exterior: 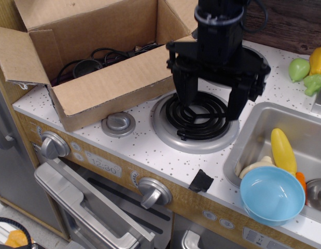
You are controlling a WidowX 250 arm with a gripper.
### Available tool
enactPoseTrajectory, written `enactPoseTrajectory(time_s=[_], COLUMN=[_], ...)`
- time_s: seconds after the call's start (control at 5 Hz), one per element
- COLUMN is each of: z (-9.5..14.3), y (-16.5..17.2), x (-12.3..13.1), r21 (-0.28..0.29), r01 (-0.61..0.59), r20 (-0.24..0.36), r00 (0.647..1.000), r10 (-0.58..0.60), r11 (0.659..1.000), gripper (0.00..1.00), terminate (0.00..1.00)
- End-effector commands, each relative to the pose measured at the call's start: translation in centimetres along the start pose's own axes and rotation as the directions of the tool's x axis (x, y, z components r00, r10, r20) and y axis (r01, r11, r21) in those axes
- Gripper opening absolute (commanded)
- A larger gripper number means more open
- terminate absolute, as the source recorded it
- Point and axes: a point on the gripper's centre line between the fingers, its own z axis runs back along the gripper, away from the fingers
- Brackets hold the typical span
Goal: Pick up bowl and put in small4fbox
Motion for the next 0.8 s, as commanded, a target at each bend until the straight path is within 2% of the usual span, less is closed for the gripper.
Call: enactPoseTrajectory(time_s=[0.0, 0.2, 0.4, 0.6], z=[-1.6, -4.7, -6.6, -8.2], y=[-4.4, -4.8, -5.6, -6.3], x=[-0.2, -0.9, -0.7, -0.2], r21=[-0.041, -0.073, -0.142, -0.163], r01=[-0.002, 0.004, -0.020, -0.033], r20=[0.016, 0.034, 0.093, 0.133], r00=[1.000, 0.999, 0.995, 0.990], r10=[0.002, -0.002, 0.034, 0.055], r11=[0.999, 0.997, 0.990, 0.986], gripper=[1.00, 1.00, 1.00, 1.00], terminate=[0.00, 0.00, 0.00, 0.00])
